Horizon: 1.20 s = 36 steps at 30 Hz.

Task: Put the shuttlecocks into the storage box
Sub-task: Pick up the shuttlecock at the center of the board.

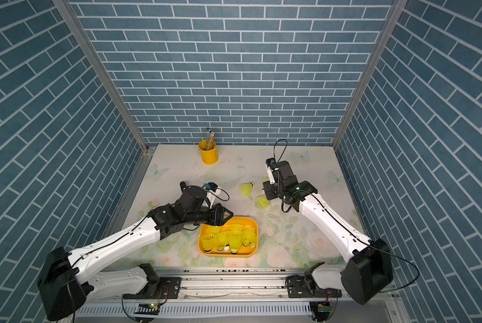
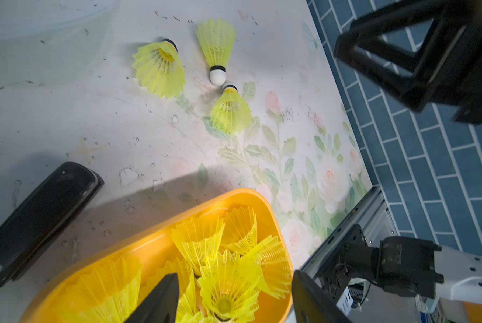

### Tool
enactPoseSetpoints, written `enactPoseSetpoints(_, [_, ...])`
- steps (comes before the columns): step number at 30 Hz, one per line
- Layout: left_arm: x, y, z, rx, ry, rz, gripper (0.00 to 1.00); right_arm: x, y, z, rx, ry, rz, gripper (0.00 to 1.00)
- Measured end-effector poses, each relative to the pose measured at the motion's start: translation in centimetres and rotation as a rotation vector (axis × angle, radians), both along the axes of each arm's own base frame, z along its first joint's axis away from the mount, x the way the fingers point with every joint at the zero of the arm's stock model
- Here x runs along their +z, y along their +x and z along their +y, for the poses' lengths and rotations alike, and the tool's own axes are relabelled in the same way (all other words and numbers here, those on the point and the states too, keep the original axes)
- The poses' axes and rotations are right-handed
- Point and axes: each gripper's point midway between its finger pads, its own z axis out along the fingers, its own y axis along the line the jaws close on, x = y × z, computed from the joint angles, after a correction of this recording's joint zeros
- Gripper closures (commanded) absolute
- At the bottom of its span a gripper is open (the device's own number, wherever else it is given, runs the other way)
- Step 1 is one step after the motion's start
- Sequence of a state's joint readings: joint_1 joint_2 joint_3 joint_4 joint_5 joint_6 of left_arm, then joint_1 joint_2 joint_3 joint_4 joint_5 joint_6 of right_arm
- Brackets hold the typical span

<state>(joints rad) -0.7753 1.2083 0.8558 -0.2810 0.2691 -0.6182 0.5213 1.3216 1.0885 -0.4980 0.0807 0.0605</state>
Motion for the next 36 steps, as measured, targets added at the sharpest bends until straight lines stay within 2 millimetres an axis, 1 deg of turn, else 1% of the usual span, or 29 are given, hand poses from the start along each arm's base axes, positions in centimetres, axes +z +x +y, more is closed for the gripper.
enactPoseSetpoints(2, [-0.4,1.0,-0.1,0.022,0.002,0.010,0.30,-1.5,0.9,-1.5,0.040,-0.047,0.008,0.51])
enactPoseSetpoints(6, [-0.3,2.5,-1.1,0.033,-0.004,0.014,0.30,-2.8,2.8,-3.7,0.081,-0.085,0.011,0.52])
enactPoseSetpoints(7, [-0.2,2.9,-1.5,0.033,-0.008,0.011,0.30,-3.2,3.2,-4.0,0.090,-0.097,0.016,0.52])
enactPoseSetpoints(9, [0.0,3.6,-2.2,0.030,-0.014,0.007,0.30,-3.9,4.1,-3.8,0.124,-0.123,0.026,0.52])
enactPoseSetpoints(12, [-0.5,4.4,-2.8,0.029,-0.009,0.011,0.30,-5.7,5.4,-3.4,0.186,-0.181,0.037,0.50])
enactPoseSetpoints(14, [-1.2,4.8,-2.9,0.031,0.003,0.022,0.30,-7.2,5.4,-3.5,0.236,-0.235,0.052,0.49])
enactPoseSetpoints(16, [-1.8,5.1,-2.7,0.039,0.014,0.032,0.30,-8.6,5.0,-3.9,0.289,-0.293,0.053,0.48])
enactPoseSetpoints(18, [-2.1,5.5,-2.4,0.048,0.017,0.033,0.30,-10.1,4.1,-4.4,0.360,-0.358,0.059,0.47])
enactPoseSetpoints(21, [-2.2,6.0,-2.3,0.056,0.017,0.029,0.30,-11.8,3.0,-4.7,0.476,-0.436,0.061,0.46])
enactPoseSetpoints(23, [-2.4,6.2,-2.2,0.060,0.019,0.030,0.30,-12.3,2.8,-4.7,0.539,-0.476,0.047,0.45])
enactPoseSetpoints(28, [-2.4,6.4,-2.0,0.063,0.018,0.027,0.30,-12.7,3.6,-4.2,0.654,-0.538,-0.015,0.44])
enactPoseSetpoints(32, [-2.5,6.5,-1.7,0.070,0.019,0.028,0.30,-13.7,3.8,-3.2,0.738,-0.535,-0.041,0.40])
enactPoseSetpoints(36, [-2.5,6.5,-1.5,0.073,0.016,0.027,0.30,-14.5,3.5,-2.2,0.818,-0.517,-0.057,0.40])
